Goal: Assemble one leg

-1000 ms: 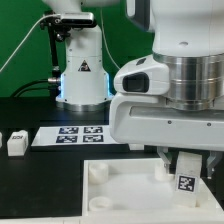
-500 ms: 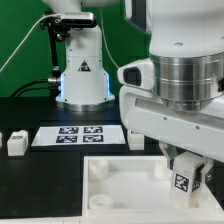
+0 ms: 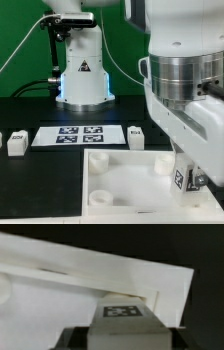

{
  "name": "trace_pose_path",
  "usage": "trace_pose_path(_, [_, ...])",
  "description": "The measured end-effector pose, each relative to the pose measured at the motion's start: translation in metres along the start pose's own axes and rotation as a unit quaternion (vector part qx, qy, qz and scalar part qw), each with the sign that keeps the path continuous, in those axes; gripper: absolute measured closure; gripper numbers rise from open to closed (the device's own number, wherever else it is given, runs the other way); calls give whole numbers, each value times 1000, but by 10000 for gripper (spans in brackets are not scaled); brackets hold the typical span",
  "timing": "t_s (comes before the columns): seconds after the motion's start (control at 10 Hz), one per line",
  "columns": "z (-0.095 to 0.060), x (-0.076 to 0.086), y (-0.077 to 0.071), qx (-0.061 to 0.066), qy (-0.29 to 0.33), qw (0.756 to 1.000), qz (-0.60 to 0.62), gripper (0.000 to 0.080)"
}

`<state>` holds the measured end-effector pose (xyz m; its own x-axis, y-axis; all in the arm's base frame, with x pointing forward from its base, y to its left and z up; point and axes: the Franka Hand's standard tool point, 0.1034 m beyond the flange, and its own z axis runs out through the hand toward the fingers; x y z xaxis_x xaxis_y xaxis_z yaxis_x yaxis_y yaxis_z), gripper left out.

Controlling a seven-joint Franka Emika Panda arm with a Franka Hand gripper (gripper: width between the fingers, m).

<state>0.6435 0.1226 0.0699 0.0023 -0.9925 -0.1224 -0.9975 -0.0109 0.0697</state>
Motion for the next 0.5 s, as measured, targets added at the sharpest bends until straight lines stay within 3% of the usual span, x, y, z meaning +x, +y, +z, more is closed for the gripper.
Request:
trace_pose_path(0.2, [-1,1,-2,3,-2,994,106,508])
trace_pose_path(0.5, [-1,3,-2,2,-2,990,141,508])
